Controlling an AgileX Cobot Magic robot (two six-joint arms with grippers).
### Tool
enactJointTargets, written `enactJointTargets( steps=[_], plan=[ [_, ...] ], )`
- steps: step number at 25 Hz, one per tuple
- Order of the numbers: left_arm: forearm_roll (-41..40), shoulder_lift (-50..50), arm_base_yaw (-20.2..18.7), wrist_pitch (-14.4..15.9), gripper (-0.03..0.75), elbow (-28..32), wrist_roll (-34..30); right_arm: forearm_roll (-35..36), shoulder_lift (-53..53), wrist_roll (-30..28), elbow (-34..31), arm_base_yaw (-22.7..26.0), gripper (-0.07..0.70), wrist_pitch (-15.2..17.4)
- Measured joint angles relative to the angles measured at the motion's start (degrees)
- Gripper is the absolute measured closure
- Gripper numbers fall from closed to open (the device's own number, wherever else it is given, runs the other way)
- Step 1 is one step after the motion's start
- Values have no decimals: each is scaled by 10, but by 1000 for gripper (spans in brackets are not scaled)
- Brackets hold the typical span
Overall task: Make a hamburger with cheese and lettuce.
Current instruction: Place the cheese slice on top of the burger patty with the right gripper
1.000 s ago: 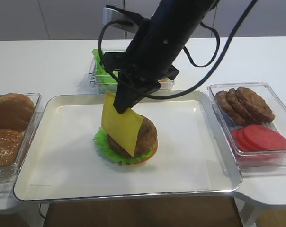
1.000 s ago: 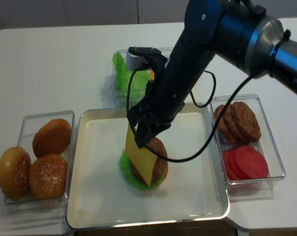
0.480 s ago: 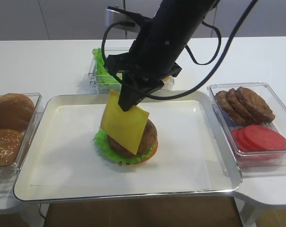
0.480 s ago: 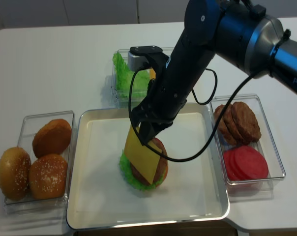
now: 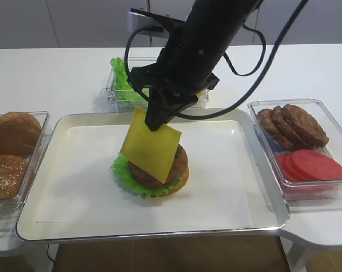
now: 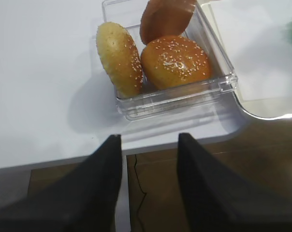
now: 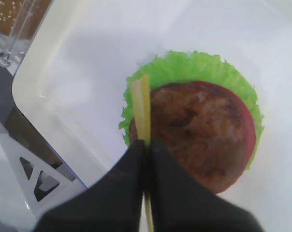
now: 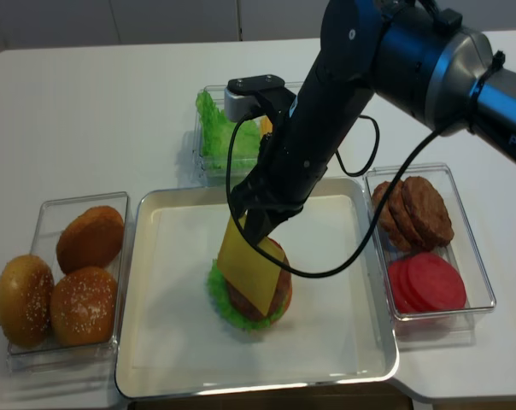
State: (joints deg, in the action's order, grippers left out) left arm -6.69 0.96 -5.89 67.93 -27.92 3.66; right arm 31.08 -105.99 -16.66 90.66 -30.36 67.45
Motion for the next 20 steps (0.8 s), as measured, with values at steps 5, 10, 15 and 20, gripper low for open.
enactJointTargets(
  steps=[5,10,15,20],
  plan=[
    [0,0,0,0,427,0,0,-3,-7,1,0,0,591,0],
    [0,0,0,0,427,0,0,-3,-7,1,0,0,591,0],
    [0,0,0,0,427,0,0,-5,-7,5,0,0,587,-4],
    [0,0,0,0,427,0,0,-13,-7,8,0,0,564,-6]
  ],
)
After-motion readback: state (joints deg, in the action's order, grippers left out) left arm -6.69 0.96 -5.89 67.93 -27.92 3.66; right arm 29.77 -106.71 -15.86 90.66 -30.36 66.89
